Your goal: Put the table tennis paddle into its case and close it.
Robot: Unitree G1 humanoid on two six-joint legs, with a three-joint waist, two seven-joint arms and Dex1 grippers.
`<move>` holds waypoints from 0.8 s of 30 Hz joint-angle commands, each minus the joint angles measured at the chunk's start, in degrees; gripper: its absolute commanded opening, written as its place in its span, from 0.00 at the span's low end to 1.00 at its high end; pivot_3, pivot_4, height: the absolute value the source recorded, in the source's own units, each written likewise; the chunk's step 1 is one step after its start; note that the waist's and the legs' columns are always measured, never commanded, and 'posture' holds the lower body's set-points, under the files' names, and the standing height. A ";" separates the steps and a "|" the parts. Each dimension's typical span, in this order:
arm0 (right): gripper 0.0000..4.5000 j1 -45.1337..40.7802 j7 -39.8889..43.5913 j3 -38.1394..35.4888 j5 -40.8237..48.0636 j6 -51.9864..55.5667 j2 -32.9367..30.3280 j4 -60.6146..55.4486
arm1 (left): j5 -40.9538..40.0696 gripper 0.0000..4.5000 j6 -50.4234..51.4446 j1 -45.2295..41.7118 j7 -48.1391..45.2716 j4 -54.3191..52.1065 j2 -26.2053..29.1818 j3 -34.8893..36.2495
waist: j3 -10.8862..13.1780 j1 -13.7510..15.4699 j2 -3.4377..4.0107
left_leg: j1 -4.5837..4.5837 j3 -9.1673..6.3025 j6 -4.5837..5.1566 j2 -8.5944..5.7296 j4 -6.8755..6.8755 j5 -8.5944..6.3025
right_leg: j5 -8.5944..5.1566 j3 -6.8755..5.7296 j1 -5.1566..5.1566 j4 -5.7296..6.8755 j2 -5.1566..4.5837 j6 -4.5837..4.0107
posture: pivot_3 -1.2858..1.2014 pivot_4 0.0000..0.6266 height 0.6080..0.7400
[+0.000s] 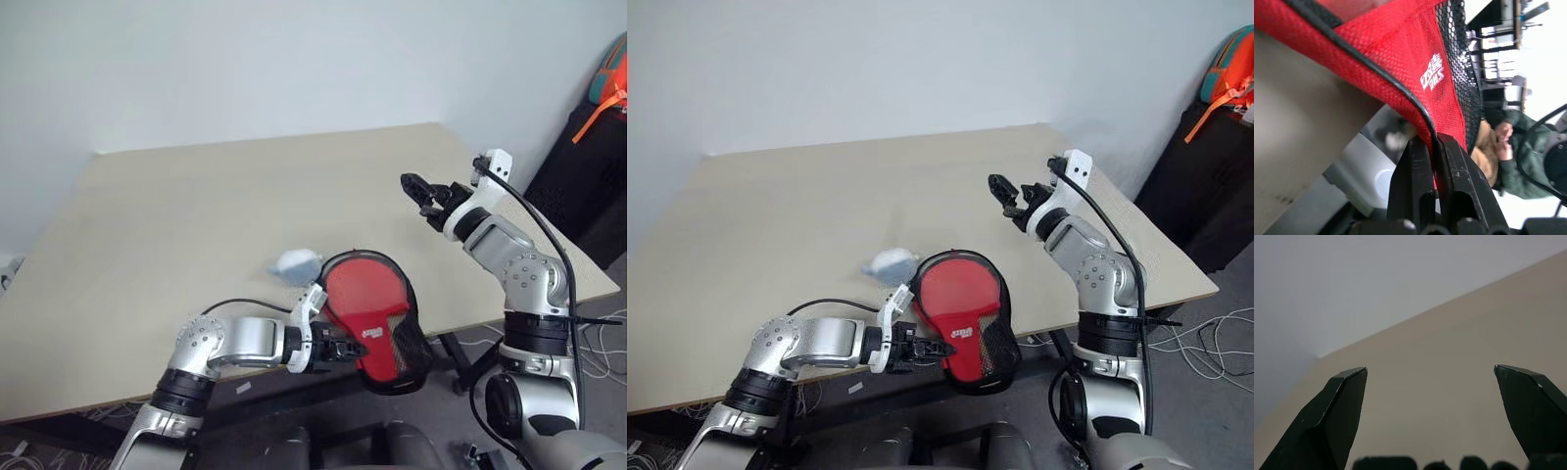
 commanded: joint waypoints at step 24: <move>1.00 7.00 15.83 18.76 -6.45 2.54 -5.64 -8.33 | 24.84 0.52 -2.25 -8.95 -41.10 -2.16 21.69 10.15 | 0.01 0.03 -0.03 | -0.06 0.29 -0.32 0.02 -0.45 0.17 | -0.01 0.13 -0.39 -0.02 0.02 -0.09 | 0.52 0.00 0.88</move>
